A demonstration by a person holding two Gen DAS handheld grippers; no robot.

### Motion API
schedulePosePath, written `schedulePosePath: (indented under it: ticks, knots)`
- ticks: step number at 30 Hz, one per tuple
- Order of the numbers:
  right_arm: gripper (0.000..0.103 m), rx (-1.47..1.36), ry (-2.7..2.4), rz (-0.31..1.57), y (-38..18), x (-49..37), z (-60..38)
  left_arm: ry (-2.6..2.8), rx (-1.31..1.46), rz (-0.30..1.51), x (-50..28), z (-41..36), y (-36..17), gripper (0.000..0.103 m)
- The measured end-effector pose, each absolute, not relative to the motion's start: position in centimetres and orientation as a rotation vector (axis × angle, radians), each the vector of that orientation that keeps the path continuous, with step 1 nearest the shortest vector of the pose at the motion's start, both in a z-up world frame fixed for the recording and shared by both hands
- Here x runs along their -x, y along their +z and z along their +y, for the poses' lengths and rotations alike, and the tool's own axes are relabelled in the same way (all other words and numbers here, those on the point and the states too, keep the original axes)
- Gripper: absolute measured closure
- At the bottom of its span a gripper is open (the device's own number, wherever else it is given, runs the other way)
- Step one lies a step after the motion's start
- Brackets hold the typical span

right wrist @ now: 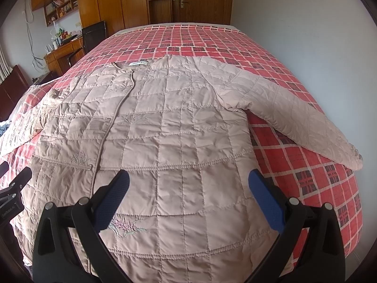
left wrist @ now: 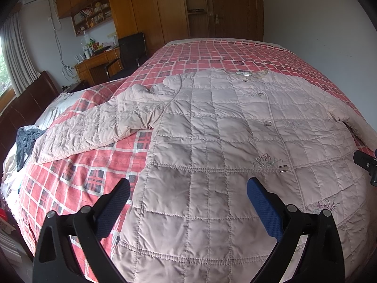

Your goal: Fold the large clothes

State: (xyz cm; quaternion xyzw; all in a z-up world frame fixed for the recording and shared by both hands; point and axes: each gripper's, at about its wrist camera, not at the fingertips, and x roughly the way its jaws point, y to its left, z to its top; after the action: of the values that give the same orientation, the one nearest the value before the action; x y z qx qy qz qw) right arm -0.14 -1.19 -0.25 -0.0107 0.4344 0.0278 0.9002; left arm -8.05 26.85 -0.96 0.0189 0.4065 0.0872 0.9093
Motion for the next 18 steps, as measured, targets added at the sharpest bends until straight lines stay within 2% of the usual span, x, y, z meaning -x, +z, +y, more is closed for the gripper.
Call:
schedulePosePath:
  ticks: [18]
  knots:
    - [0.003, 0.013, 0.053, 0.897, -0.34, -0.13, -1.73, 0.178, -0.039, 0.839, 7.77, 26.92, -1.03, 0.004]
